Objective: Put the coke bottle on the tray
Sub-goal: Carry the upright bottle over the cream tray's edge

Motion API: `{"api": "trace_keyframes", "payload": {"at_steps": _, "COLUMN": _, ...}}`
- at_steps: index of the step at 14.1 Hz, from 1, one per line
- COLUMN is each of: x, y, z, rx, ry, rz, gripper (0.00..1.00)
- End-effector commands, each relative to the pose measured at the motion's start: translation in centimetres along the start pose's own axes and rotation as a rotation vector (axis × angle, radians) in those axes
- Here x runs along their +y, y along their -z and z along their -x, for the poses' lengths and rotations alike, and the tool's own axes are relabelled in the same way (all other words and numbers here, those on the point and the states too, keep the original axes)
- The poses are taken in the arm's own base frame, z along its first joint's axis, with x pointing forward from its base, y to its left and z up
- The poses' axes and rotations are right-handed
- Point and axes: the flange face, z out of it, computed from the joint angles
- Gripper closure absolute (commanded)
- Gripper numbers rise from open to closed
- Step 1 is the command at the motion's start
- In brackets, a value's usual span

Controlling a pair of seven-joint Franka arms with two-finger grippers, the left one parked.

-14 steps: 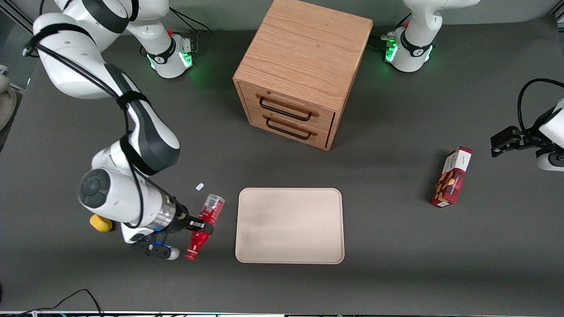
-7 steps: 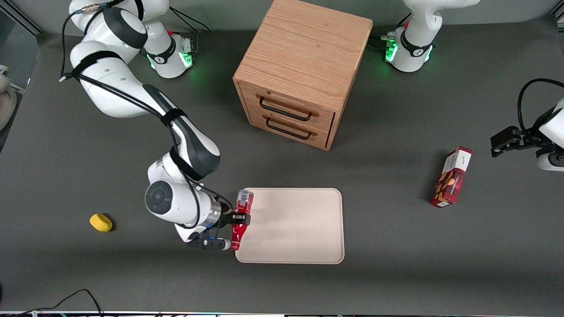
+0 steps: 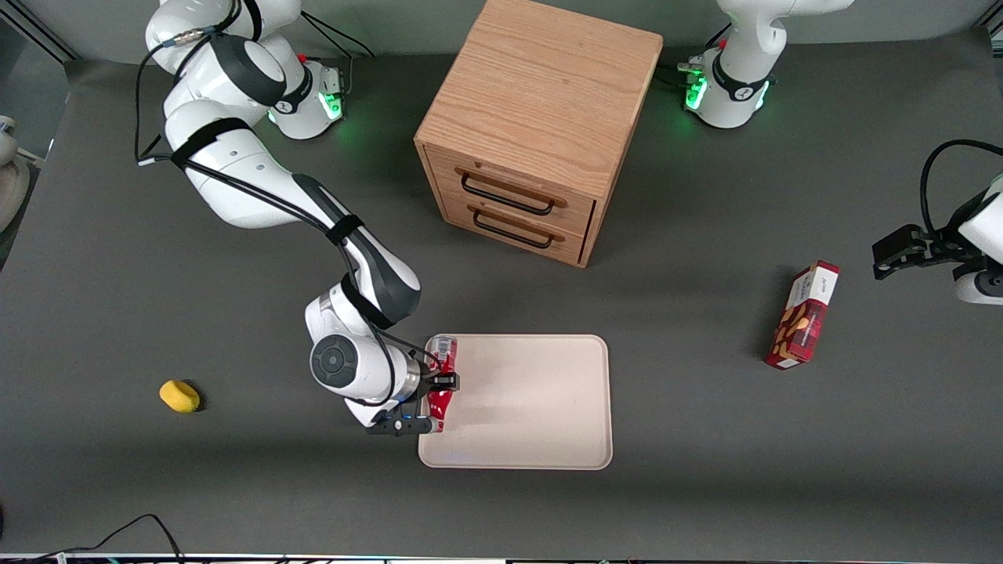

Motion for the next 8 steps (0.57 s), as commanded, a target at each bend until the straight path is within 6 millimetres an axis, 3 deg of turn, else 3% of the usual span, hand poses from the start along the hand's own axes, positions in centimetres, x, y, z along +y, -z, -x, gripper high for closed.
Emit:
{"api": "trace_keyframes", "payload": {"at_steps": 1, "x": 0.48, "y": 0.76, "z": -1.11, "rx": 0.029, "ry": 0.046, "rz": 0.007, "gripper": 1.0}}
{"api": "trace_keyframes", "payload": {"at_steps": 2, "x": 0.91, "y": 0.7, "z": -1.27, "rx": 0.031, "ry": 0.044, "rz": 0.015, "gripper": 0.99}}
{"api": "trace_keyframes", "payload": {"at_steps": 5, "x": 0.22, "y": 0.5, "z": -1.09, "rx": 0.045, "ry": 0.054, "rz": 0.019, "gripper": 0.69}}
{"api": "trace_keyframes", "payload": {"at_steps": 7, "x": 0.26, "y": 0.63, "z": -1.42, "rx": 0.076, "ry": 0.054, "rz": 0.012, "gripper": 0.45}}
{"api": "trace_keyframes", "payload": {"at_steps": 8, "x": 0.11, "y": 0.7, "z": -1.45, "rx": 0.084, "ry": 0.054, "rz": 0.008, "gripper": 0.26}}
